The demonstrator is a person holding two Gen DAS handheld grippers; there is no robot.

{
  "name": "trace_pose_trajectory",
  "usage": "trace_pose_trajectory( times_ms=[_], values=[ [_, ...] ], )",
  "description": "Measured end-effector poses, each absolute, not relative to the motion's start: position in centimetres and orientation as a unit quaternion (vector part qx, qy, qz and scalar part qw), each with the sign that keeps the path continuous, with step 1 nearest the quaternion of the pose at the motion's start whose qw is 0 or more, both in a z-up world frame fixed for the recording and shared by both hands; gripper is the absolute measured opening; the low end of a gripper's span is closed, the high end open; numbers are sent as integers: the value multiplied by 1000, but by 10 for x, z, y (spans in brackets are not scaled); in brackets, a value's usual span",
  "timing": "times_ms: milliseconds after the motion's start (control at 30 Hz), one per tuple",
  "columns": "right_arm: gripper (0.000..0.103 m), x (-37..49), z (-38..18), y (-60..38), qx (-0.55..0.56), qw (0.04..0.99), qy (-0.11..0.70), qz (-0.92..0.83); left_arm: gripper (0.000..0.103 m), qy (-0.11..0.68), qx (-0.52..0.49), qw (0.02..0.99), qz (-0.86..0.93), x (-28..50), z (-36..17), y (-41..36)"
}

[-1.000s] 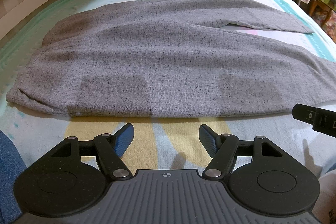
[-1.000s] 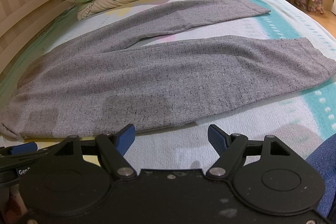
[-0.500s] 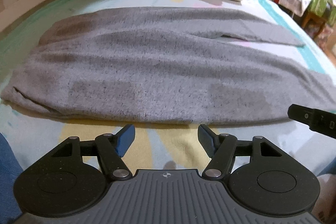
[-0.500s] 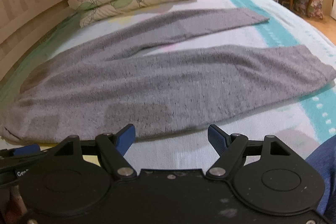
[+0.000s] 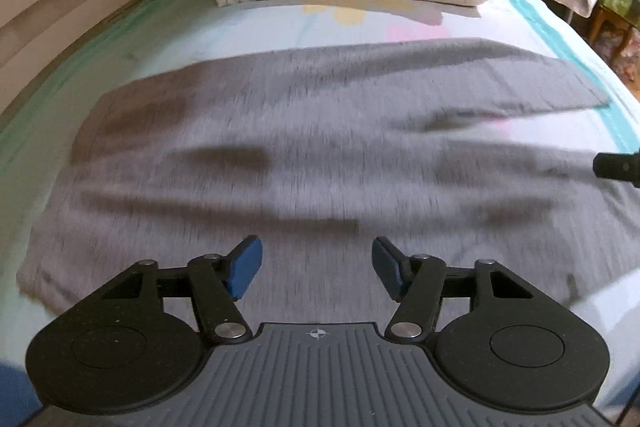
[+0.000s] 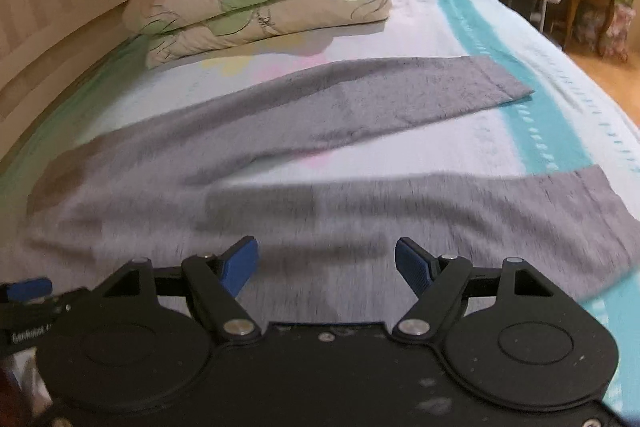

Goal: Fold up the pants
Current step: 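Move the right gripper to a pant leg cuff and close on it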

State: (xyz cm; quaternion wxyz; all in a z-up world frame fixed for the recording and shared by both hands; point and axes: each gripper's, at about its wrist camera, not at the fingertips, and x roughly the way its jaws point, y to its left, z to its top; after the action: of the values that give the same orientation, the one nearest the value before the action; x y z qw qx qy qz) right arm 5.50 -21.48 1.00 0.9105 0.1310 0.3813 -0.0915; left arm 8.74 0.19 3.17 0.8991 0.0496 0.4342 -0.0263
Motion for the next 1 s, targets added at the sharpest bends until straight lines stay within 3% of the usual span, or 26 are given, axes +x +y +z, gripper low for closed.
trace_pose_trajectory(
  times_ms=[100,500,900,933,1000],
  values=[
    [75,96,16,-233,134,906,389,-97,53,448,40,893,-27,122,34,3],
    [75,293,11,-318,171,889,397,-152,53,455,47,889,-1,261,26,7],
    [72,402,-40,-354,239,831,443,-236,53,473,62,879,-4,309,6,8],
    [69,404,-44,-354,242,825,451,-239,53,474,61,878,-4,310,6,8],
    [21,402,-50,-355,245,819,461,-236,53,476,55,878,-7,312,8,6]
  ],
)
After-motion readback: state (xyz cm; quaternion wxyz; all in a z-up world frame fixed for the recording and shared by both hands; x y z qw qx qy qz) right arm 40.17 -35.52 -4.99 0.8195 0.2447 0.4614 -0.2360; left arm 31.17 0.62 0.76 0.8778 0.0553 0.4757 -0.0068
